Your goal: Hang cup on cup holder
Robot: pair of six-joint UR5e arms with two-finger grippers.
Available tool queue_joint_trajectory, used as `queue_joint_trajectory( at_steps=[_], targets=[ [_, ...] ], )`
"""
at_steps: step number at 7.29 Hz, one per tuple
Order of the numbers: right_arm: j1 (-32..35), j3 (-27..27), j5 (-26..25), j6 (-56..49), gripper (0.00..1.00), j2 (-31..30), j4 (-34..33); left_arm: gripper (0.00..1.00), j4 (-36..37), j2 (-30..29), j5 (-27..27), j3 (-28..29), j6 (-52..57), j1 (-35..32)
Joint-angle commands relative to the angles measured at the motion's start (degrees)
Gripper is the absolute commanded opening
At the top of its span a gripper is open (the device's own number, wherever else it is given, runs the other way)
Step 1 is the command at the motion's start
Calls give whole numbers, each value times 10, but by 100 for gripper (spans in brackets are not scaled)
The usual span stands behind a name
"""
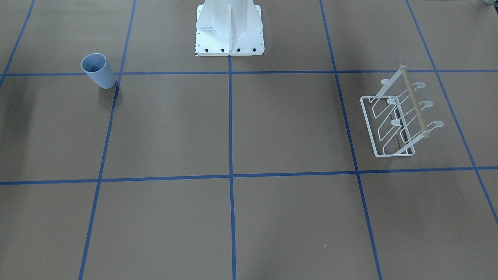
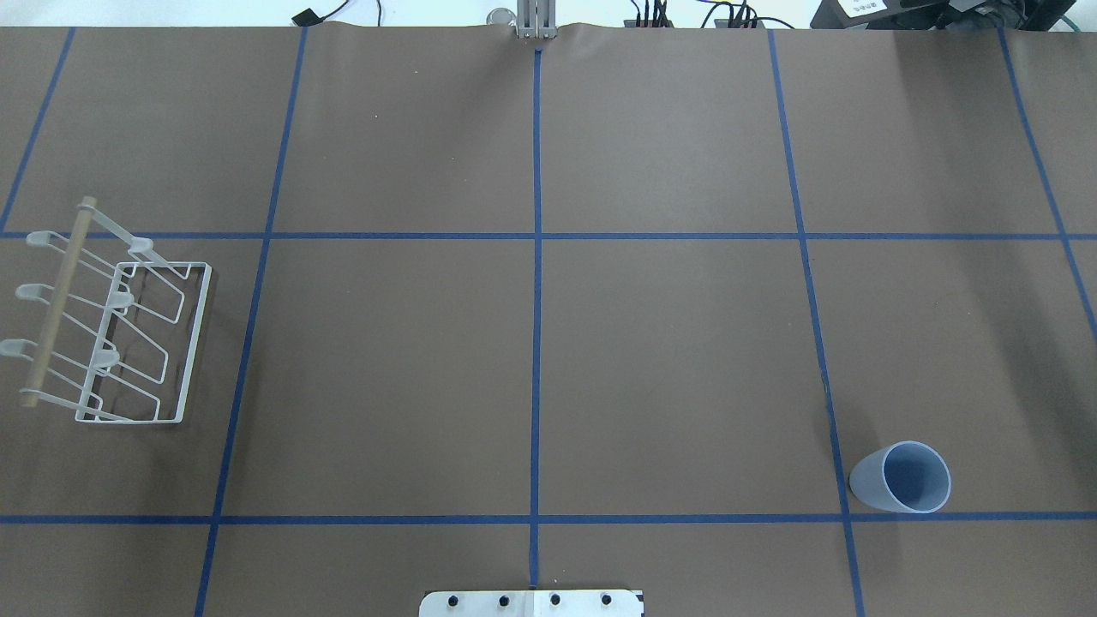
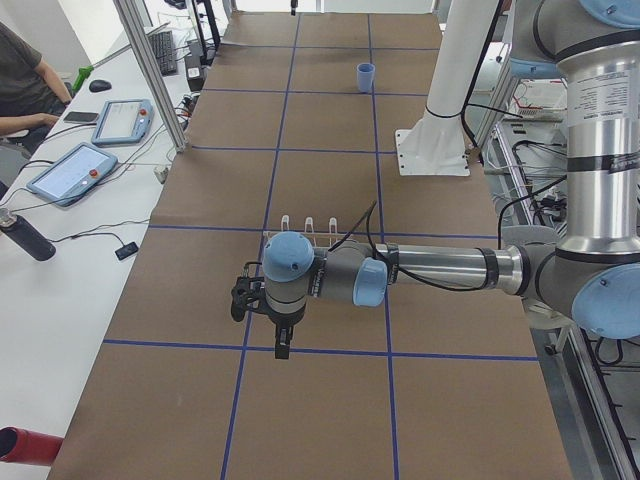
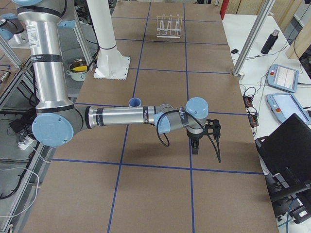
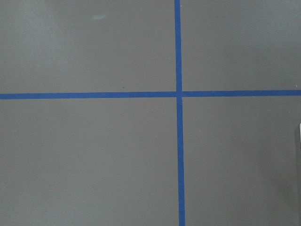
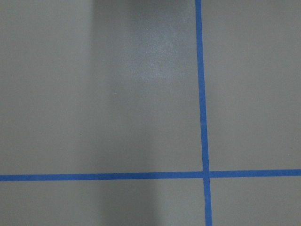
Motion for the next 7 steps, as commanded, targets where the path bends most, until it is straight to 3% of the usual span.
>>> queue_joint_trajectory(
  at_steps=[1,4,7],
  targets=[
    [0,2,3,-29,100,-4,-20,98,0,-2,0,-6,-1,1],
    [-2,10,3,-31,100,-14,-12,98,-5,3,5,-7,0,2],
    [-32,13,20,-27,100,-14,-7,98,-57,18,1,-10,0,2]
  ],
)
